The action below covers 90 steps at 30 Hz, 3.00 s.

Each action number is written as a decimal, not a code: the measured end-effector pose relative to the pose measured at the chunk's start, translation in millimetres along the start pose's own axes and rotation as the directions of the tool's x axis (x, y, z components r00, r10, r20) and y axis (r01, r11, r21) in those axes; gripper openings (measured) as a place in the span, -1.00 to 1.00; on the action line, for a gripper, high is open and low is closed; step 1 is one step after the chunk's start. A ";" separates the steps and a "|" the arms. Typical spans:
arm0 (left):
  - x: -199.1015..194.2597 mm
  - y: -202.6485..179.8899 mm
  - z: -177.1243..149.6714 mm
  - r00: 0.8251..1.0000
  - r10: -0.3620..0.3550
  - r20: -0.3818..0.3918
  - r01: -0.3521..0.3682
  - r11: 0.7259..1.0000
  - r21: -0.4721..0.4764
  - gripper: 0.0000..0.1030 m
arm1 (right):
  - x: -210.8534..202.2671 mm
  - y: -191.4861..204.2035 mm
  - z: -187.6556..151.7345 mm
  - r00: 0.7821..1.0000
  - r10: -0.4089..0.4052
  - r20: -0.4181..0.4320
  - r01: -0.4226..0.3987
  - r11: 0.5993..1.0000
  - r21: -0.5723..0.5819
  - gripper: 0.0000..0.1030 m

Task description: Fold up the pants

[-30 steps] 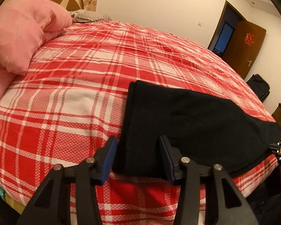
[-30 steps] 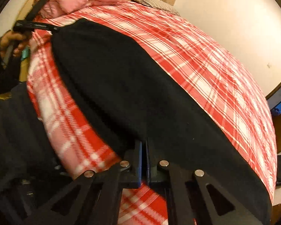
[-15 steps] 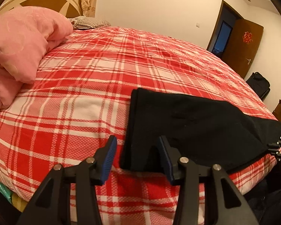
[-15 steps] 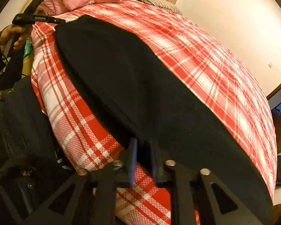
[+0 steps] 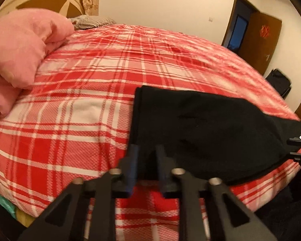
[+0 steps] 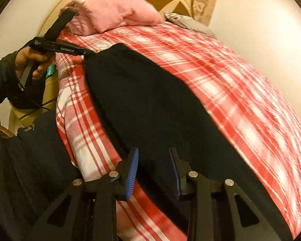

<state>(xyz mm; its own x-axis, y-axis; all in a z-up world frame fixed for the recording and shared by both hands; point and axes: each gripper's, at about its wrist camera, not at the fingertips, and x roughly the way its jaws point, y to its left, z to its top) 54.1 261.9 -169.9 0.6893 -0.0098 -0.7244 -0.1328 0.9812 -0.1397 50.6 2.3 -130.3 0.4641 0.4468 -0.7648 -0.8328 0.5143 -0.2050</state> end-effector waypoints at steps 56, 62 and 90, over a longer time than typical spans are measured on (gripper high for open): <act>-0.7 -177.9 -4.4 0.964 -0.249 -0.093 0.265 0.874 0.408 -0.30 | -77.3 -105.2 -80.0 0.987 -0.159 0.016 0.134 0.874 0.467 0.06; 8.5 -248.2 7.2 0.925 -0.349 -0.148 0.371 0.756 0.540 -0.21 | -189.0 -189.5 -162.3 0.916 -0.398 -0.042 0.321 0.668 0.672 0.06; 38.5 -310.9 -5.2 0.868 -0.406 -0.286 0.497 0.699 0.514 0.07 | -264.9 -354.8 -342.3 0.913 -0.364 -0.181 0.270 0.208 0.940 -0.94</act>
<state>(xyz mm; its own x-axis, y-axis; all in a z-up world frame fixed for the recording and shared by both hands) 118.3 -44.5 -157.9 0.4483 -0.4624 -0.7650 0.6158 0.7801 -0.1107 119.9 -549.1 -64.1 0.6726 0.0879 -0.7348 0.2359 0.9156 0.3255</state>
